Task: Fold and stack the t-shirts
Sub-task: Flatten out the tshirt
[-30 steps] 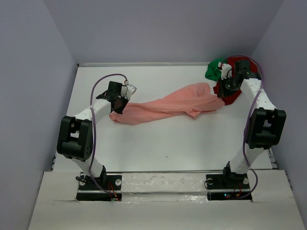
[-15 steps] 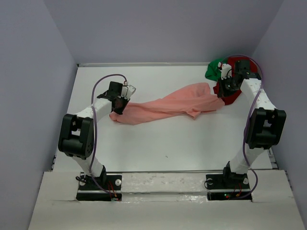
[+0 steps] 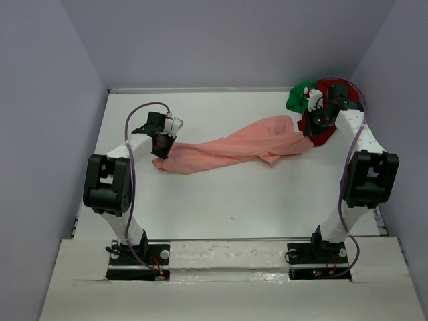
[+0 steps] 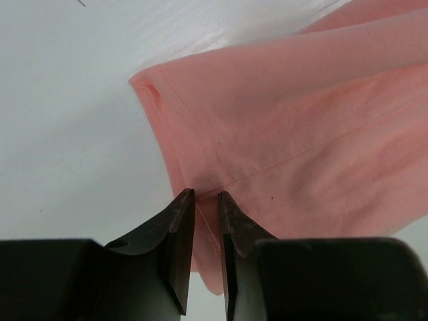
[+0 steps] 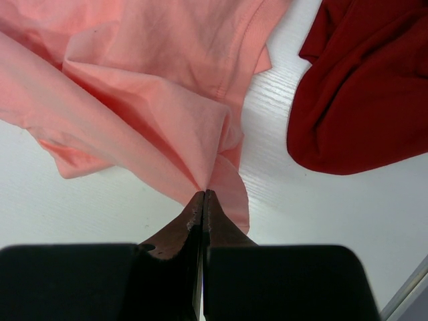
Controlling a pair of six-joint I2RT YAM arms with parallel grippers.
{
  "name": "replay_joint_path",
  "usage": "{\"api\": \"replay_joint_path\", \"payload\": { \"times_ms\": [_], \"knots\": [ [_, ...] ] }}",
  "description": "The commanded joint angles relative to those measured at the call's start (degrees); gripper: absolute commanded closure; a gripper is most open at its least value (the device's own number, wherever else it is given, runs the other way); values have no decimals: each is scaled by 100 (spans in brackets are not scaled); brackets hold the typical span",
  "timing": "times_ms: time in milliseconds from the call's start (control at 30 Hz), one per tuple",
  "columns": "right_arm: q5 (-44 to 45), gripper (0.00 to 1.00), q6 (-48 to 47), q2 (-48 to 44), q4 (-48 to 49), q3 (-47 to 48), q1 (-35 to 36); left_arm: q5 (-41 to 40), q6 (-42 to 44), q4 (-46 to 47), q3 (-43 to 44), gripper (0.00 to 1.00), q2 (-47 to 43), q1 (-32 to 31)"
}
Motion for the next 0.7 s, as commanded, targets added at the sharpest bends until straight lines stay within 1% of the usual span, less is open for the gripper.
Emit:
{"api": "replay_joint_path", "payload": {
  "times_ms": [0, 400, 500, 567, 600, 667],
  "knots": [
    [17, 100, -64, -141, -8, -5, -39, 283, -69, -265, 248, 69, 40, 83],
    [61, 100, -91, -141, -25, -5, -39, 794, -69, -528, 371, 71, 286, 136],
    [87, 100, -99, -149, -17, -14, -39, 820, -69, -537, 371, 83, 356, 136],
    [105, 100, -108, -158, -17, -23, -39, 837, -69, -546, 379, 93, 382, 136],
    [113, 100, -108, -150, -25, -23, -39, 829, -78, -546, 380, 100, 391, 145],
    [122, 100, -108, -158, -17, -14, -39, 829, -78, -546, 380, 100, 374, 136]
  ]
}}
